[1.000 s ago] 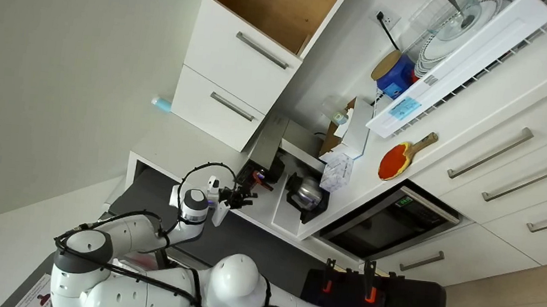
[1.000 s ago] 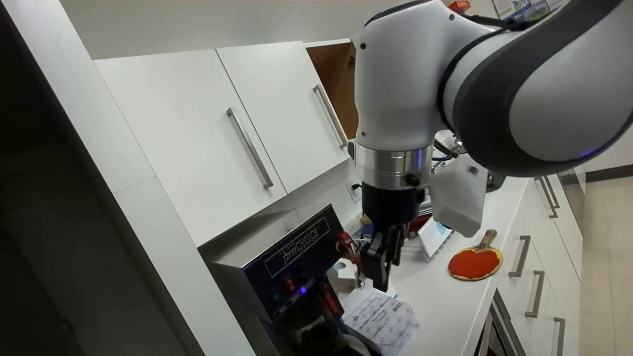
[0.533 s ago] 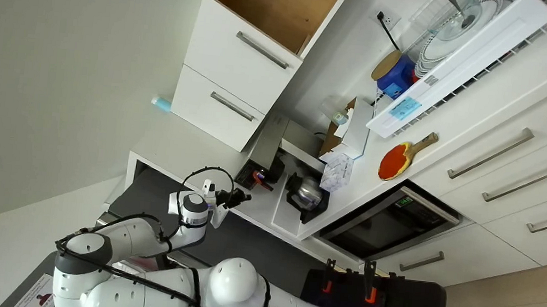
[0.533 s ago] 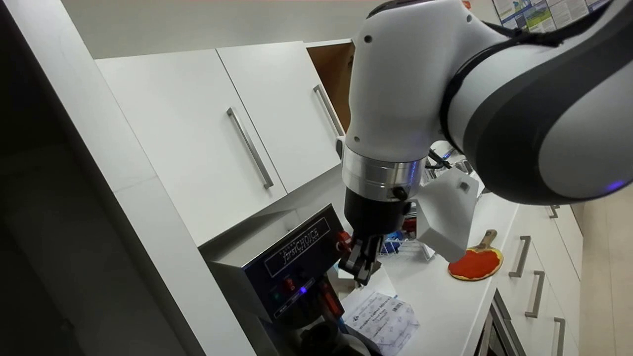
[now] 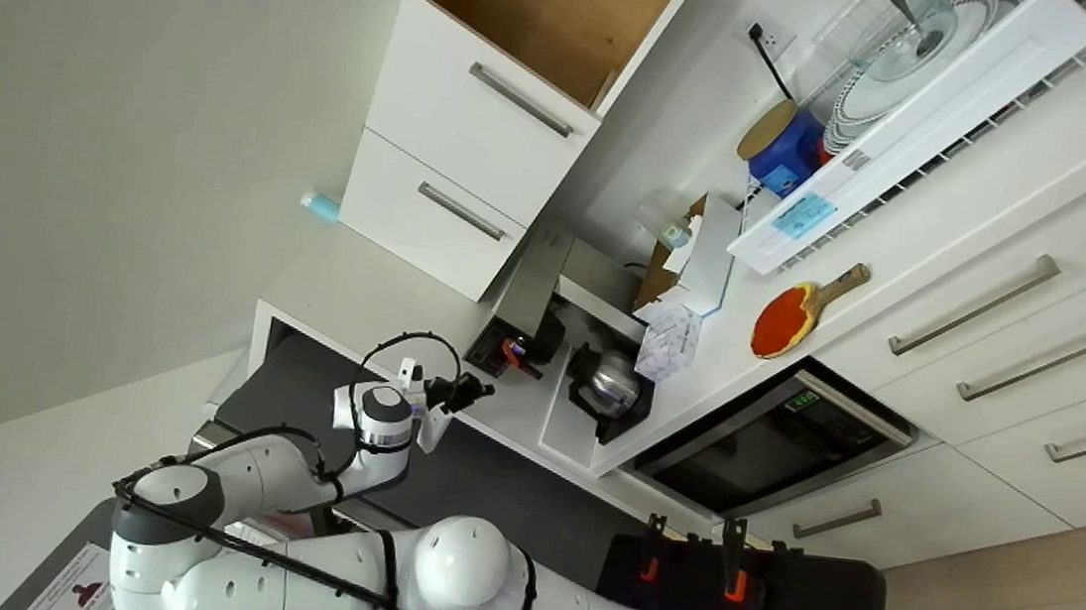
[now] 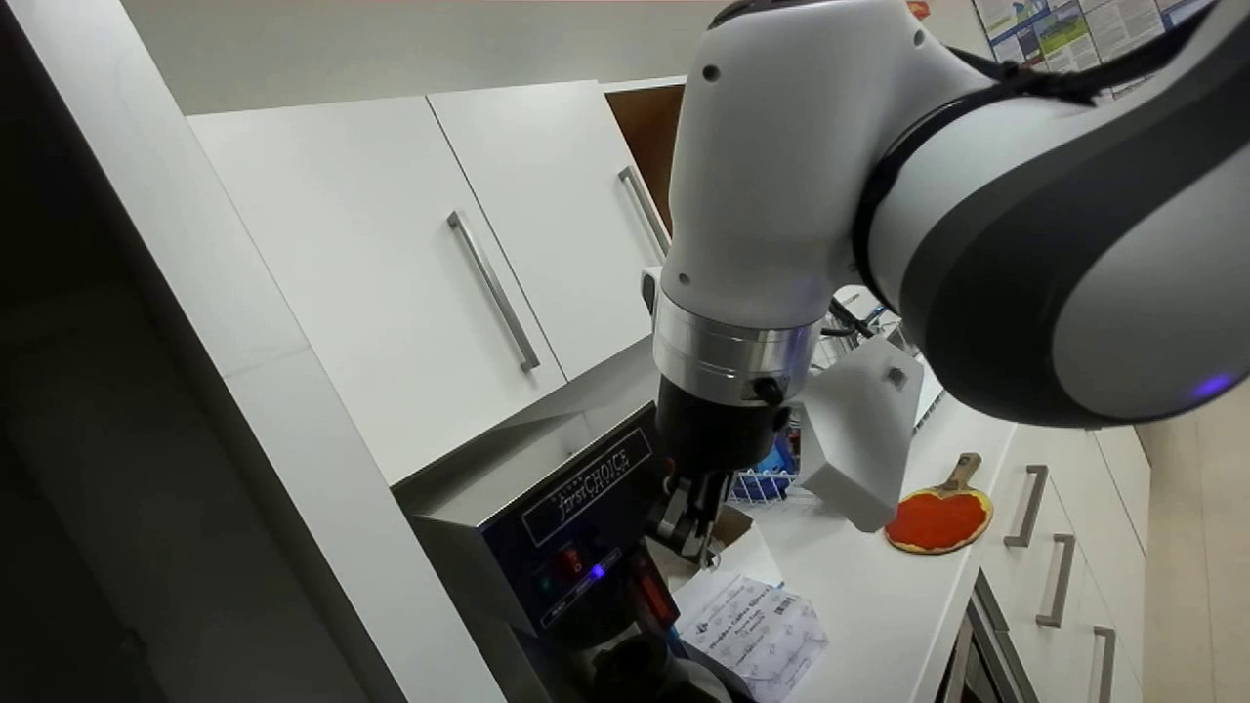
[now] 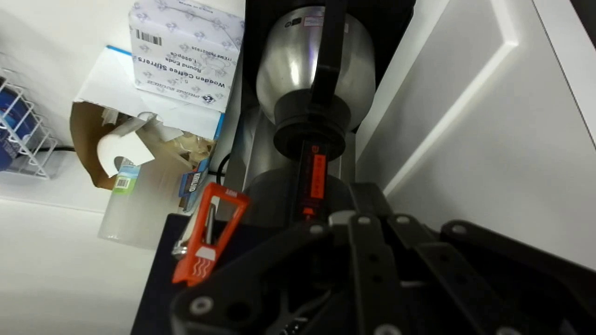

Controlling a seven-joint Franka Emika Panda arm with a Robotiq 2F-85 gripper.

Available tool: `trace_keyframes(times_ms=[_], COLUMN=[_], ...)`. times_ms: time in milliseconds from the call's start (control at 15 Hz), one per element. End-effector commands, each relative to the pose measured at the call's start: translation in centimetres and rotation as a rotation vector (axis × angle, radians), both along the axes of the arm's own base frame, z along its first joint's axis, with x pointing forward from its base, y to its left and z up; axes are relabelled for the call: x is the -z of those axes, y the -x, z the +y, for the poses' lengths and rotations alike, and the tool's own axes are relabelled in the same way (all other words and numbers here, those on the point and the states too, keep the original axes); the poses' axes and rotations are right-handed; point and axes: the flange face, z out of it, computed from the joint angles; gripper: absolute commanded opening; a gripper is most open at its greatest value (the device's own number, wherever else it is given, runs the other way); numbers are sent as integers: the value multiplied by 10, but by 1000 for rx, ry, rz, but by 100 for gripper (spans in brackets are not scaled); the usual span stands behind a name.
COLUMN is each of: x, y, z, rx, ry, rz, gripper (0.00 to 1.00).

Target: Switch on the coffee machine

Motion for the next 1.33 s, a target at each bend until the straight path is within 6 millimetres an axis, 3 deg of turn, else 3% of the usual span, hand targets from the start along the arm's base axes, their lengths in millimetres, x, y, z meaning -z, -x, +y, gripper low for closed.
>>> trace_keyframes(times_ms=[0, 533, 1000, 1267], x=[-1, -7, -11, -12], y=[0, -6, -2, -14], z=[0, 9, 36, 46], rx=[-1, 36, 85, 100], ry=[0, -71, -95, -104], rz=[1, -15, -39, -56], gripper=[1, 0, 0, 0])
